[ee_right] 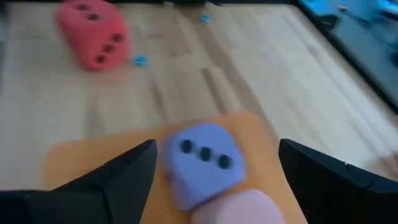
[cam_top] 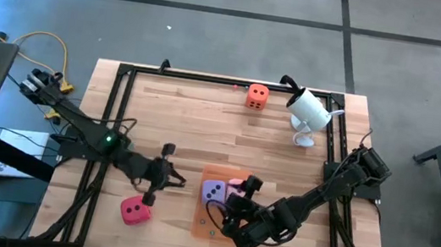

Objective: Pick & Place Dice
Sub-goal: Put the small black dice into the orange bin, then put the large red dice into the orange bin

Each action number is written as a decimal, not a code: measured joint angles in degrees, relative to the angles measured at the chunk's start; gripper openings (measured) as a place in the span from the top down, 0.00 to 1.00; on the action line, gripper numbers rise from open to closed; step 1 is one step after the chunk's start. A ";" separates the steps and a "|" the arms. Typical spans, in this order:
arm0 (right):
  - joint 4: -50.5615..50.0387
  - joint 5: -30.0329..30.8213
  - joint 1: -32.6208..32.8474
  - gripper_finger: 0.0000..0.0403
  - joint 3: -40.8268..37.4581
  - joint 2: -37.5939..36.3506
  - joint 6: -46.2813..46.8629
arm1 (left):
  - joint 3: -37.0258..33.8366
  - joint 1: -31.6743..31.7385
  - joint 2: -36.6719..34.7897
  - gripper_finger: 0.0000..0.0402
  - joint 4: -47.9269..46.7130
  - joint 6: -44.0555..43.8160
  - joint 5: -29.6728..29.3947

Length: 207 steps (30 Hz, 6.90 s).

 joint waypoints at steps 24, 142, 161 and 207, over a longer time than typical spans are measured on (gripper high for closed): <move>26.91 -14.65 -3.74 0.19 0.02 0.00 -12.03 | -0.04 -12.05 14.62 0.86 29.07 50.84 -22.21; -1.08 -41.75 -0.47 0.89 0.09 6.77 19.25 | -0.04 -13.14 14.58 0.55 40.17 29.99 -22.03; -1.09 -41.05 -0.37 0.81 0.07 6.77 18.41 | -0.04 -13.16 14.58 0.55 40.17 30.01 -22.20; 0.60 1.29 17.43 0.63 0.07 0.28 6.54 | -0.04 -14.12 14.59 0.55 40.16 10.03 -21.78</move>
